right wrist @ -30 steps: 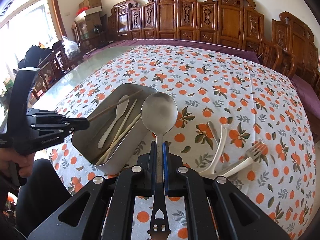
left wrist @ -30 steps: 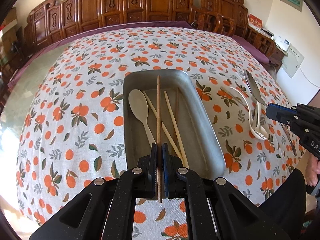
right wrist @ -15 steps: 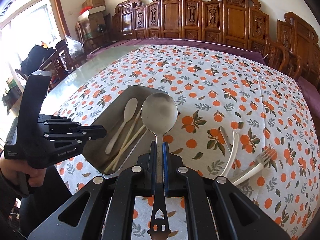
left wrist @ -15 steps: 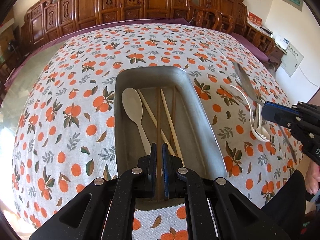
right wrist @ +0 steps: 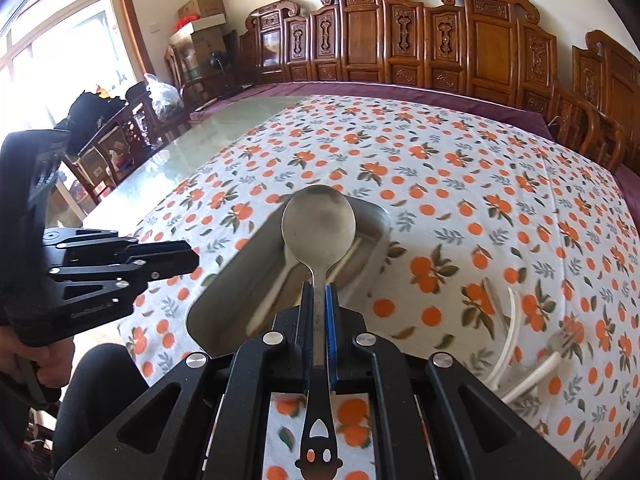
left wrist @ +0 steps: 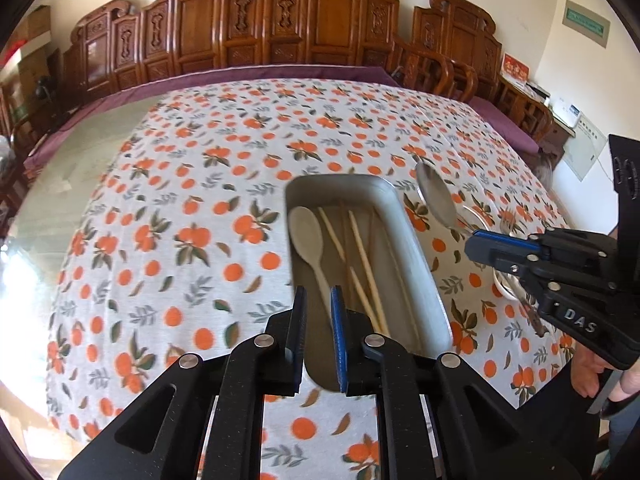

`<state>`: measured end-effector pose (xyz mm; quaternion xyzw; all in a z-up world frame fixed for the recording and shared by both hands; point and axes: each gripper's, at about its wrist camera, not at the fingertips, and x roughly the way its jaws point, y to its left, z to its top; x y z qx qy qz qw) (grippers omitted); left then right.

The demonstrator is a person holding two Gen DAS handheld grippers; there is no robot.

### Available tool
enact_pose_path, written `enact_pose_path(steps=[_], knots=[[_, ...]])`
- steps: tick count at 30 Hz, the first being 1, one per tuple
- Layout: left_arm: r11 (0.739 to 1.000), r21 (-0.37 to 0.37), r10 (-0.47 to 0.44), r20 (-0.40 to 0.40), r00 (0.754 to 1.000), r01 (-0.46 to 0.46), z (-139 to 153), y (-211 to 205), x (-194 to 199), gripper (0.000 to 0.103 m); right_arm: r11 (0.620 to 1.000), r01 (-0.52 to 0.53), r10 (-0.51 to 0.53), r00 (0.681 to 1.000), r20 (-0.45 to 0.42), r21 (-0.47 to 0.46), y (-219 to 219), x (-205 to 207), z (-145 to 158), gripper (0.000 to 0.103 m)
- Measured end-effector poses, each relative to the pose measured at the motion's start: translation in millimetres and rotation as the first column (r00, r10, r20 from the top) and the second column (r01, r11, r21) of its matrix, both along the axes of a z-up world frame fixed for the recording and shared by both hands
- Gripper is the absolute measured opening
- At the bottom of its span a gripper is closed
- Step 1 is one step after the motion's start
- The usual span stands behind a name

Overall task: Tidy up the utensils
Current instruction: 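Lower the silver spoon into the grey tray and open the right tool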

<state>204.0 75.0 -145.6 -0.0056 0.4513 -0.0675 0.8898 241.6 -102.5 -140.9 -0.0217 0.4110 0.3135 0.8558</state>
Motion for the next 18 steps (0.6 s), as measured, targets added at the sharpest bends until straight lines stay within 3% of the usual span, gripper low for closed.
enact_pose_path(steps=[12, 18], knots=[[0.999, 0.012, 0.043, 0.033, 0.999, -0.043, 14, 27, -10, 0.011, 1.000, 0.007, -0.006, 0.998, -0.058, 0.015, 42, 18, -12, 0.007], [0.998, 0.015, 0.058, 0.036, 0.998, -0.058, 13, 37, -17, 0.011, 0.999, 0.012, -0.015, 0.997, -0.078, -0.042, 62, 25, -27, 0.007]])
